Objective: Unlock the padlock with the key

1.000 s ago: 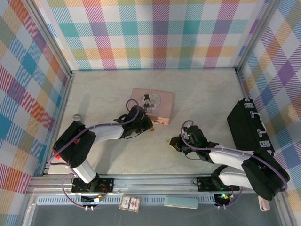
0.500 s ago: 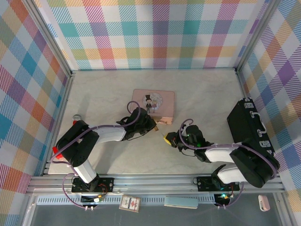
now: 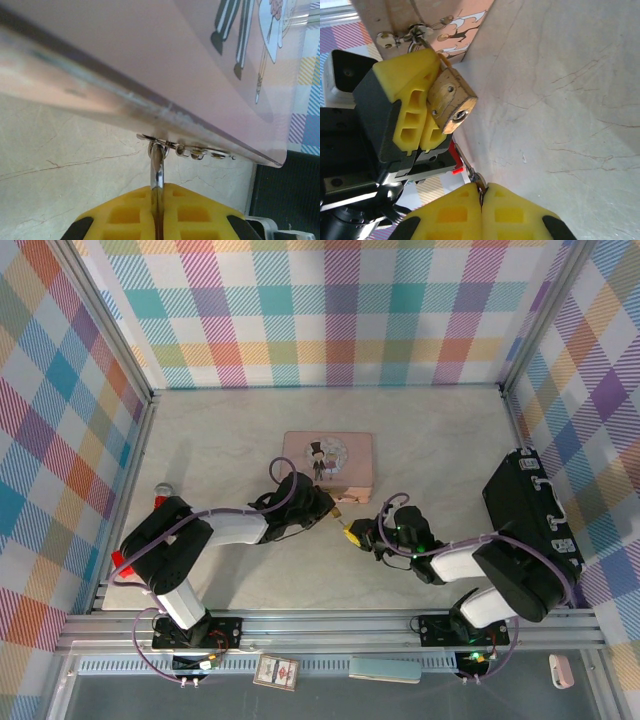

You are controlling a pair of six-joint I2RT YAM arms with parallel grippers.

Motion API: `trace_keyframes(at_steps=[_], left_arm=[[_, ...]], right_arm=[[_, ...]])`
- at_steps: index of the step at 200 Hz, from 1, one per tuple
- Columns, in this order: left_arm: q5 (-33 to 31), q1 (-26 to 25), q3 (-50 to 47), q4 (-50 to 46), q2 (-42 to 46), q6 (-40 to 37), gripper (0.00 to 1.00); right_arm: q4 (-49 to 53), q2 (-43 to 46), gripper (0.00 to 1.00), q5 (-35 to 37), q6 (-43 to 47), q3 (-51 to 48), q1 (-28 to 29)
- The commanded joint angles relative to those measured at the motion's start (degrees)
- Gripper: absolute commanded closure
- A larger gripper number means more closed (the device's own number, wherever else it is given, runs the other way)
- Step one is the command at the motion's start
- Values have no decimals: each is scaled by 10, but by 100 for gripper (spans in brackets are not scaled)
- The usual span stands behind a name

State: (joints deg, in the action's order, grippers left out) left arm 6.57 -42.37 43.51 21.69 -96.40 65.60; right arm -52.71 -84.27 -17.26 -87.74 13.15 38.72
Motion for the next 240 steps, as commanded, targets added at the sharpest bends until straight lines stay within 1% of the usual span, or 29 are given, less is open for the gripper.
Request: trace_keyframes(at_steps=[1, 16, 59, 88, 140, 240], left_arm=[[15, -7, -2, 76, 7, 9, 100], [11, -8, -4, 76, 13, 9, 100], [8, -8, -16, 85, 22, 7, 100], [10, -9, -20, 92, 21, 5, 100], [9, -9, -28, 103, 21, 6, 100], [15, -9, -31, 115, 19, 8, 100]], right_arm=[[-55, -27, 100, -9, -28, -8, 3], [-77, -49, 100, -9, -38, -8, 2], [-191, -130, 100, -15, -70, -10, -1], [-234, -160, 100, -17, -79, -11, -2], [-233, -148, 100, -9, -74, -21, -4], [-234, -135, 100, -16, -73, -23, -17]])
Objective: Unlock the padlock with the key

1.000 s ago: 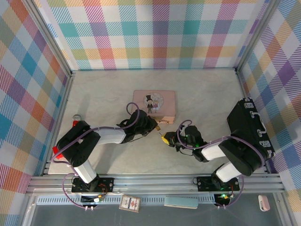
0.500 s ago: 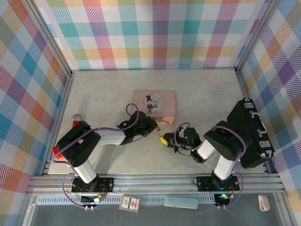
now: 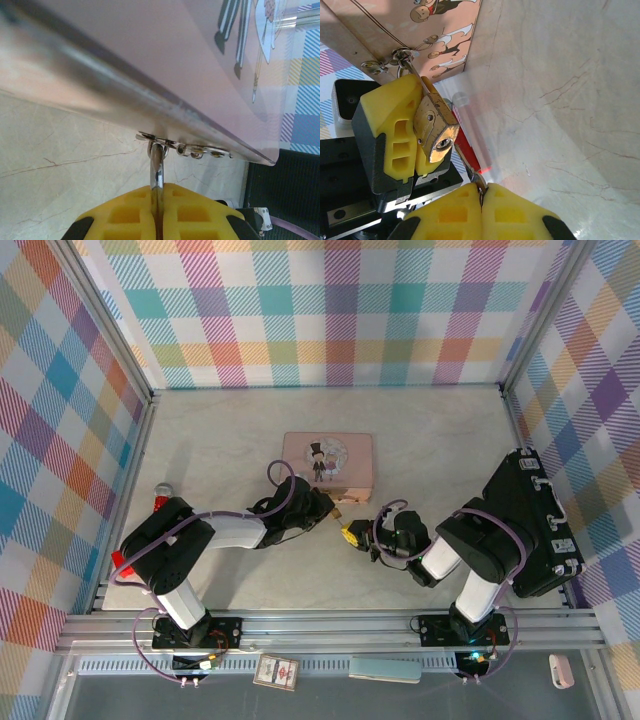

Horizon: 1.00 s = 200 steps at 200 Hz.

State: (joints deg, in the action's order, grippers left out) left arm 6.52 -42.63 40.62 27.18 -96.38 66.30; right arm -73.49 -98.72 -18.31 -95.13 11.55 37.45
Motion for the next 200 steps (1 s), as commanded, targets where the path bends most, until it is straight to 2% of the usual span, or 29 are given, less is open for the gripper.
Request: trace_keyframes(at_steps=[1, 114, 200], left_arm=[[16, -6, -2, 60, 19, 1, 100], [23, -7, -8, 63, 21, 4, 100], [22, -15, -15, 73, 27, 8, 100]], right_arm=[[-27, 10, 100, -5, 1, -7, -4], [-31, 8, 100, -10, -4, 5, -8], [-70, -16, 100, -12, -20, 5, -9]])
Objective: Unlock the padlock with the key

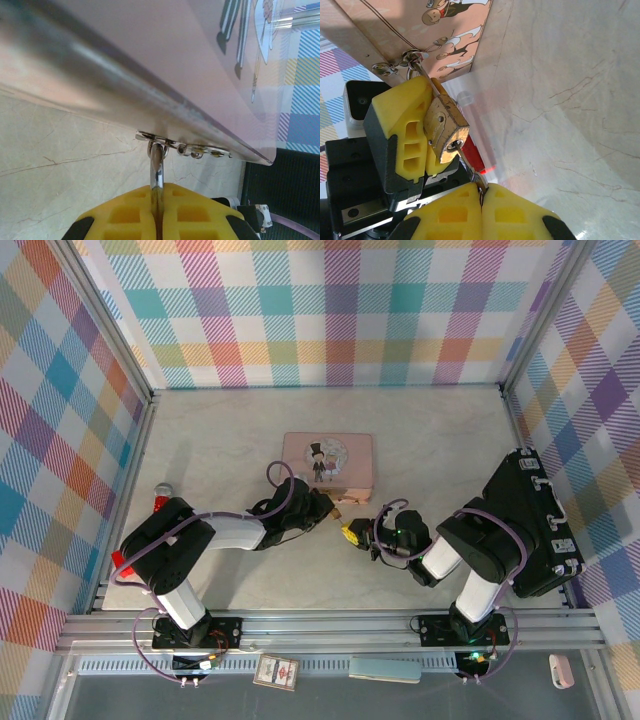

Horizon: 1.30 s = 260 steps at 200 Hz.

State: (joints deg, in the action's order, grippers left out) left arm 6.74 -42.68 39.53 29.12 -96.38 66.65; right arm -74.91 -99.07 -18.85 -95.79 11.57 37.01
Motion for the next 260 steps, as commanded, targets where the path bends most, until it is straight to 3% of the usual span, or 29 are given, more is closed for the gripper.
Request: trace_keyframes(at_steps=[1, 260], left_arm=[[19, -14, -4, 53, 27, 5, 100], [20, -38, -15, 70, 36, 13, 100]], right_arm=[[-56, -13, 100, -7, -14, 5, -5], [-56, -20, 100, -29, -21, 17, -23]])
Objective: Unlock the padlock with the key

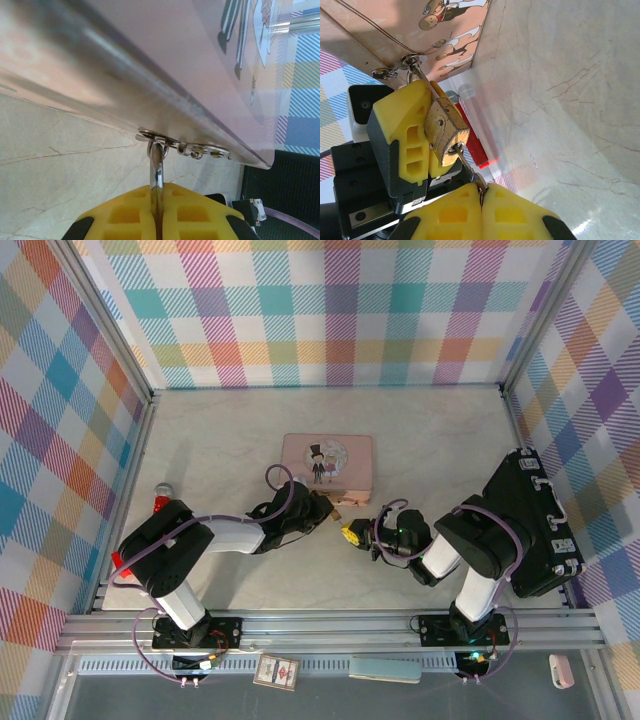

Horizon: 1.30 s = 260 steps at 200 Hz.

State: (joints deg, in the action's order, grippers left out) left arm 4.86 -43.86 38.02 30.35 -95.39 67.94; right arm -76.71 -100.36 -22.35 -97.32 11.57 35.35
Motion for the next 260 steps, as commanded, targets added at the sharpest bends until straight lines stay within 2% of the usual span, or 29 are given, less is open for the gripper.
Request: trace_keyframes(at_steps=[1, 260], left_arm=[[38, -26, 0, 58, 26, 0, 100], [47, -46, -12, 121, 23, 0, 100]], right_arm=[[-38, -7, 100, 6, -6, 17, -7], [-39, 19, 100, -2, -39, 32, -26]])
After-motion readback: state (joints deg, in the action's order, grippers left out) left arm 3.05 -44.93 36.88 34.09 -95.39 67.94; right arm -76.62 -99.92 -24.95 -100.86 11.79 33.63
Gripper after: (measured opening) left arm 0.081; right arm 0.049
